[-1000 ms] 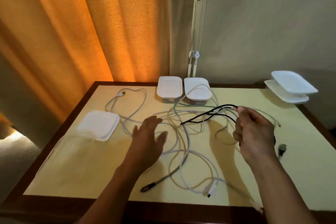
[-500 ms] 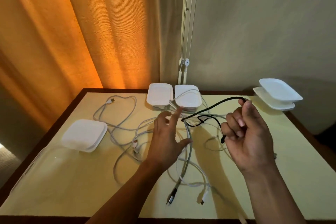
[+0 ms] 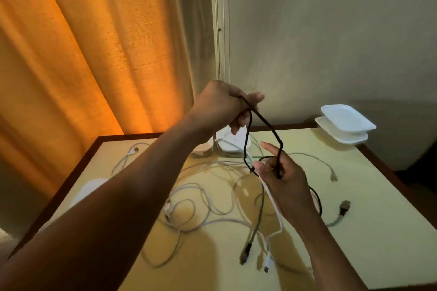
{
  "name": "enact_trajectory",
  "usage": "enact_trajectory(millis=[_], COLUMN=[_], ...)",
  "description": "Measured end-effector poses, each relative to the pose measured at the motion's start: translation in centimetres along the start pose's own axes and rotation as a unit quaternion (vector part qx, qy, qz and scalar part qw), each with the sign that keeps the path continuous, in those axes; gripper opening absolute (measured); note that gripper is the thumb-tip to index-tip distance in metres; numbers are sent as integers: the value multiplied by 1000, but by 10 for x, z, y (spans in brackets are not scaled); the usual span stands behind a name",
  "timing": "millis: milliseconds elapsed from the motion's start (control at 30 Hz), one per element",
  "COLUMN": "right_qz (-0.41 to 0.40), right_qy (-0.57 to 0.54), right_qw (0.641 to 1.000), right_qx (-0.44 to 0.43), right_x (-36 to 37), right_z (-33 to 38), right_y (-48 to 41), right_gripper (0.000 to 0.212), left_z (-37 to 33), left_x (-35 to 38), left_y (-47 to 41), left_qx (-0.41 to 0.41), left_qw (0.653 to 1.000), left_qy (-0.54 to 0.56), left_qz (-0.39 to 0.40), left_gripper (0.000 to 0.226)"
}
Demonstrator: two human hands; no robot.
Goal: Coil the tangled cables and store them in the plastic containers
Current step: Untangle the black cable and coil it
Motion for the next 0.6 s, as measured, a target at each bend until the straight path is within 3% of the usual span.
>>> enact_trajectory(millis=[67, 233, 333, 467, 600], right_qz=[15, 8, 26, 2, -52], right_qy=[-22, 0, -10, -190, -406], right_qw=[1000, 1000, 1000, 980, 910], right_qx=[2, 10, 14, 54, 66], right_x=[2, -3, -7, -11, -34], right_z=[6, 8, 9, 12, 13], right_y=[1, -2, -1, -5, -16], right_gripper=[37, 10, 9, 17, 21], left_z=[-10, -17, -9, 18, 79], left_x=[12, 32, 36, 25, 13], left_y=[5, 17, 19, 19, 36], left_qx=[-18, -30, -27, -15, -52], left_qw=[999, 991, 987, 994, 981], left_qy=[45, 98, 118, 33, -121], left_qz=[11, 83, 103, 103, 145], left_gripper=[32, 15, 12, 33, 46])
Point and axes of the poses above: each hand's wrist, its own y-axis away from the middle knuckle, its own x-axis out of the palm, z = x × y, the point moved 3 cm from there along -y, towards the middle knuckle, and after that the axes turned 13 degrees about y, right-handed, at the moved point
